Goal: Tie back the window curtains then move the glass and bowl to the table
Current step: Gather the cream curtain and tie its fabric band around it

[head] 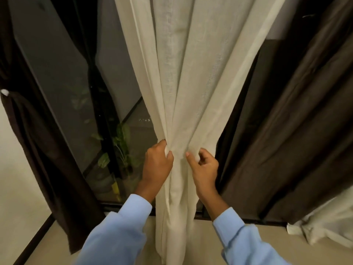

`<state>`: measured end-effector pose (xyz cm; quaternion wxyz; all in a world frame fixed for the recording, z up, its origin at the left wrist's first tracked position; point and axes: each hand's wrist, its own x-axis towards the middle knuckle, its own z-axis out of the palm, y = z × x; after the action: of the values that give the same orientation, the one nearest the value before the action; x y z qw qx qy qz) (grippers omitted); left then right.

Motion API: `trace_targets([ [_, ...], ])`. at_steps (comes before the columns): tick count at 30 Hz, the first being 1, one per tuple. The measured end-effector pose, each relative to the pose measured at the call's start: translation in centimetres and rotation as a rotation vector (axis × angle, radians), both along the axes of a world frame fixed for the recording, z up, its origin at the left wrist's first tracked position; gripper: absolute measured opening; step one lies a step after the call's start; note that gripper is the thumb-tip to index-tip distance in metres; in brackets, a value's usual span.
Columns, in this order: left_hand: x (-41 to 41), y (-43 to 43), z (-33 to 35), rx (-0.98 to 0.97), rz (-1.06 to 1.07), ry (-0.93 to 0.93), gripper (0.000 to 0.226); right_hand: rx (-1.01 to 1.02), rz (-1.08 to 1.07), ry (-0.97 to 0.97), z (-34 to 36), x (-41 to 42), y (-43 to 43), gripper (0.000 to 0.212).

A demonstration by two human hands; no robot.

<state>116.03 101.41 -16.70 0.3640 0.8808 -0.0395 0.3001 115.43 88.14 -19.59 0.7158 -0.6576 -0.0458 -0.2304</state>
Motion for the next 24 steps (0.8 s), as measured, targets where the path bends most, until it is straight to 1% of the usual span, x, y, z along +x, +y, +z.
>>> trace_targets([
  [5,-0.9,-0.2,0.3,-0.067,-0.073,-0.008,0.020,0.007,0.165,0.005,0.8,0.7,2.9,0.016],
  [11,-1.3,0.2,-0.2,-0.131,-0.109,0.006,0.012,-0.088,0.040,-0.046,0.7,1.0,3.4,0.015],
  [15,-1.5,0.5,-0.3,-0.167,-0.123,0.031,0.014,-0.176,0.082,-0.075,0.8,0.2,3.4,0.020],
  [18,-1.6,0.9,0.0,-0.205,-0.191,0.086,0.014,-0.160,0.139,-0.067,0.6,-1.0,3.4,0.030],
  [20,-1.9,1.3,0.4,-0.317,-0.325,0.183,0.020,-0.159,0.168,-0.035,0.3,-1.2,3.2,0.037],
  [22,-2.1,1.8,1.0,-0.507,-0.479,0.303,0.023,-0.184,0.187,-0.030,0.0,-1.2,2.9,0.043],
  [23,-2.1,2.1,1.2,-0.570,-0.520,0.340,0.025,-0.193,0.201,-0.036,0.0,-1.2,2.7,0.044],
  [24,-2.0,2.4,1.4,-0.587,-0.529,0.359,0.027,-0.187,0.217,-0.038,0.0,-1.3,2.6,0.044],
])
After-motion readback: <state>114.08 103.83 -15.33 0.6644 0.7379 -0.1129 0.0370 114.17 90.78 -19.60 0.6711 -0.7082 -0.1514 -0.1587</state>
